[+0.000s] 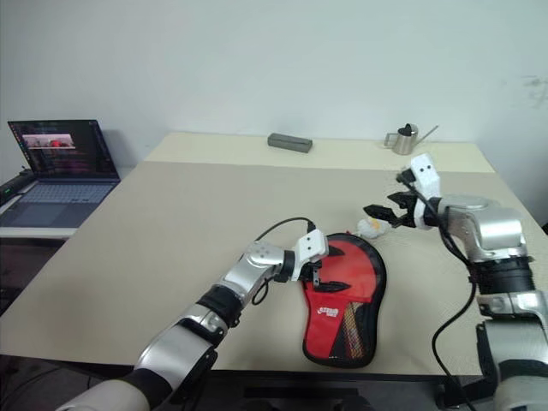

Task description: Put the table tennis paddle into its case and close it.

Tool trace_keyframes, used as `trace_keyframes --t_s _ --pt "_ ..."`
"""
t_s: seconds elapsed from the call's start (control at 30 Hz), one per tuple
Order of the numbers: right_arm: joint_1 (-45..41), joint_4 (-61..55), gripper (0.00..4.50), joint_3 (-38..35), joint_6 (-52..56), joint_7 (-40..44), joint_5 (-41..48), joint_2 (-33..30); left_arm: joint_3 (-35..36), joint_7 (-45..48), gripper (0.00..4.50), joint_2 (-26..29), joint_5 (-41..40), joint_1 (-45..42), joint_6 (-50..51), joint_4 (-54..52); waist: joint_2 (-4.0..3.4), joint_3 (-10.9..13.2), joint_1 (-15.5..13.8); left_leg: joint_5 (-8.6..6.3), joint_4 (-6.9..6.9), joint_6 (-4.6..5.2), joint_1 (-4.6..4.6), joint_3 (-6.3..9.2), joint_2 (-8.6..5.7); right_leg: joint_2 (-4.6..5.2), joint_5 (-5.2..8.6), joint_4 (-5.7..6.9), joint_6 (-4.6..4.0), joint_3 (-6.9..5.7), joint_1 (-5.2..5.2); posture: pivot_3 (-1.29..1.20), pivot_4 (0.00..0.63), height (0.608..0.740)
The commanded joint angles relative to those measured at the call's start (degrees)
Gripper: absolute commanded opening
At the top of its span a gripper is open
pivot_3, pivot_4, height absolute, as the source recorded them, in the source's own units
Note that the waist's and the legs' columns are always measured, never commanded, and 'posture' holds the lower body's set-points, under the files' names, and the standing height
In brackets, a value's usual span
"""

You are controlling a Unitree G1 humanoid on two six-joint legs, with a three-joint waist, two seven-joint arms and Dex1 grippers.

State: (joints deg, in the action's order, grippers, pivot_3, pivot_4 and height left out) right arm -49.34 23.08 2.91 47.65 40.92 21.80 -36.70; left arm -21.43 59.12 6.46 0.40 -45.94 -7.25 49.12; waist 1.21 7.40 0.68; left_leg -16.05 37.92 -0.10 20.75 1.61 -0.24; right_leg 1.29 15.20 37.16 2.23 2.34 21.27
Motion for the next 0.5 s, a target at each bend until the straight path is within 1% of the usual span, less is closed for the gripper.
trace_keyframes --t_s 0.03,0.1,0.23,0.5 --pt "-5.0 9.3 4.5 -2.0 -3.8 -2.7 -2.8 2.2 -3.3 -0.9 4.48 2.3 5.7 5.3 3.0 5.6 -0.01 0.0 0.1 0.0 0.0 0.0 0.0 0.0 0.0 0.0 0.0 0.0 0.0 -0.01 0.0 0.0 0.15 0.74" --pt "-7.4 15.4 4.5 -2.7 -6.2 -3.8 -4.1 3.9 -3.2 -1.0 4.48 2.4 5.7 5.6 3.2 5.2 -0.02 0.0 0.5 0.0 -0.02 0.0 -0.01 0.0 0.0 0.0 0.0 0.0 -0.01 0.0 0.0 0.0 0.15 0.74" --pt "-10.9 25.3 4.5 -1.7 -12.8 -5.1 -8.0 7.0 -3.1 -1.2 4.48 2.4 5.9 6.0 3.4 4.7 -0.04 0.0 0.8 0.0 -0.04 0.01 -0.01 0.01 0.0 0.0 -0.01 0.0 -0.02 0.0 0.0 0.0 0.15 0.74" --pt "-13.2 36.9 4.5 -1.6 -19.5 -6.9 -12.8 11.6 -3.5 -1.2 4.48 2.2 6.1 6.3 3.7 3.9 -0.07 0.0 1.0 -0.01 -0.04 0.01 0.0 0.01 -0.01 0.0 -0.01 0.0 -0.02 0.01 -0.01 0.0 0.15 0.74"
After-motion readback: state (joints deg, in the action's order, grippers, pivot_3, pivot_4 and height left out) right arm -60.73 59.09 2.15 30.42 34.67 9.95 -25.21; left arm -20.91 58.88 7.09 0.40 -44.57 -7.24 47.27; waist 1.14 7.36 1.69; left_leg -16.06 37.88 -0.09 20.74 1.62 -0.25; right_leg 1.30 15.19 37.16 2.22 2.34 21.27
